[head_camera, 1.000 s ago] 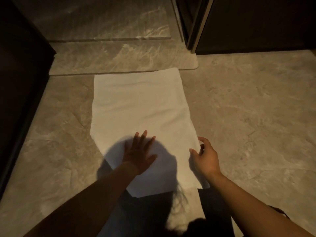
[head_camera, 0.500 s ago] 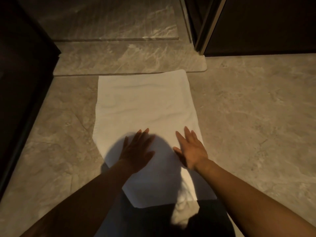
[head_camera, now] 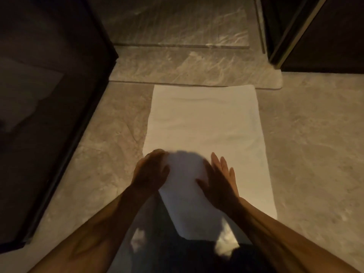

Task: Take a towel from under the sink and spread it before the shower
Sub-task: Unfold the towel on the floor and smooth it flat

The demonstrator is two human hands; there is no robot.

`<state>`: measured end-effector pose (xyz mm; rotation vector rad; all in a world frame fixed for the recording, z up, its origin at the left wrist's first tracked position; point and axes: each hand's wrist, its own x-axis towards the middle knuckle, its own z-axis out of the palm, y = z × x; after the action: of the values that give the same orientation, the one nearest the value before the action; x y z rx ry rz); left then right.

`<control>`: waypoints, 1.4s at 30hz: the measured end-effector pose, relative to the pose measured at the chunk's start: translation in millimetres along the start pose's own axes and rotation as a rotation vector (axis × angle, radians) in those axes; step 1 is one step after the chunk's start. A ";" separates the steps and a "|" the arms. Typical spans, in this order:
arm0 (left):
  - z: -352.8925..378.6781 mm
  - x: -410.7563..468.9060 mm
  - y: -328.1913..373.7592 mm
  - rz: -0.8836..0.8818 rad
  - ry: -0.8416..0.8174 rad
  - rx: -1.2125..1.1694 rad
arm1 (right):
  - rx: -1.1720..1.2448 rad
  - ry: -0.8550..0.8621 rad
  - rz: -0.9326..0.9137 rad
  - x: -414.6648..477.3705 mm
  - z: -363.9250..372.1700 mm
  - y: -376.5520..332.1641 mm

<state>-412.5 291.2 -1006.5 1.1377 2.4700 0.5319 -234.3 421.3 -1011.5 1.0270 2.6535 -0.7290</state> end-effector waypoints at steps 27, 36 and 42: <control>-8.3 5.6 3.3 -0.099 0.011 -0.381 | -0.034 -0.122 -0.066 -3.6 9.9 -0.1; -2.9 21.1 17.2 0.005 -0.126 -0.150 | -0.042 -0.105 -0.120 -9.2 12.4 12.5; -9.4 19.7 16.1 0.012 -0.088 -0.110 | -0.072 -0.099 -0.092 -9.1 14.5 9.1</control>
<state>-418.6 314.5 -994.0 1.1087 2.3304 0.6005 -221.3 414.4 -1024.1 0.8330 2.6356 -0.6779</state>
